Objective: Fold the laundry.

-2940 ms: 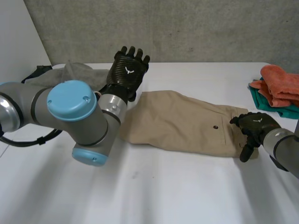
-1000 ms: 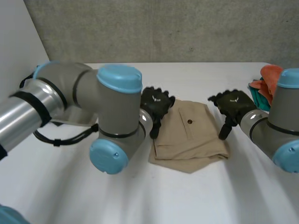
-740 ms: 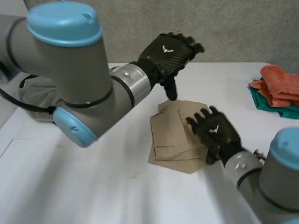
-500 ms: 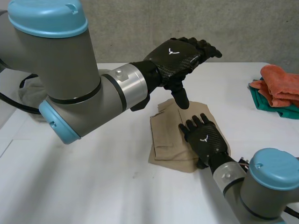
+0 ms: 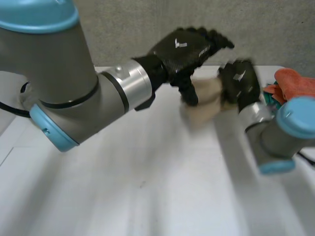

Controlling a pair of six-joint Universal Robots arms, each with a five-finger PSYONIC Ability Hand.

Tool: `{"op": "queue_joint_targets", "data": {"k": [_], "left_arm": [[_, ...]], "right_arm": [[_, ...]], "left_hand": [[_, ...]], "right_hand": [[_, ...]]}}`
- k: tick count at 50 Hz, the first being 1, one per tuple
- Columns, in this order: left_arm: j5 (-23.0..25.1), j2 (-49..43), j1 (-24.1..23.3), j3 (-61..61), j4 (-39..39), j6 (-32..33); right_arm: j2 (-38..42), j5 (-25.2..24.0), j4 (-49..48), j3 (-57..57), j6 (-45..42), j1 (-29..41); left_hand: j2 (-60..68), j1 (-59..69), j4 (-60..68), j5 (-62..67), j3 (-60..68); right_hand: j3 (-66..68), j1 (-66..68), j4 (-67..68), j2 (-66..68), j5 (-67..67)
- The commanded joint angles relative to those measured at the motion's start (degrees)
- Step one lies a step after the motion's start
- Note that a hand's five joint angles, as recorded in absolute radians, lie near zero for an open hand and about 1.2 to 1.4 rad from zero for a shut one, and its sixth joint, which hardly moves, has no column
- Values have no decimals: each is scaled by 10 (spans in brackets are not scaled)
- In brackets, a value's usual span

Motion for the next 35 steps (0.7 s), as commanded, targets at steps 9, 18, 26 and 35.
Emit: {"op": "queue_joint_targets", "data": {"k": [9, 18, 26, 35], "left_arm": [[-35, 40, 1, -4, 54, -3], [-36, 35, 1, -31, 55, -2], [-36, 28, 1, -44, 55, -1], [-37, 26, 1, -45, 55, -1]], "right_arm": [[22, -108, 3, -237, 163, -233], [197, -236, 32, -343, 164, -335], [328, -318, 40, -401, 161, -415], [326, -328, 41, -393, 154, -418]], "left_hand": [[-15, -6, -13, -24, -18], [-17, -8, -15, -26, -19], [-15, -6, -13, -24, -18], [-15, -6, -13, -24, -18]], "right_hand": [[142, 242, 131, 144, 174], [142, 242, 131, 144, 174], [142, 242, 131, 144, 174], [-558, -458, -569, -556, -526]]}}
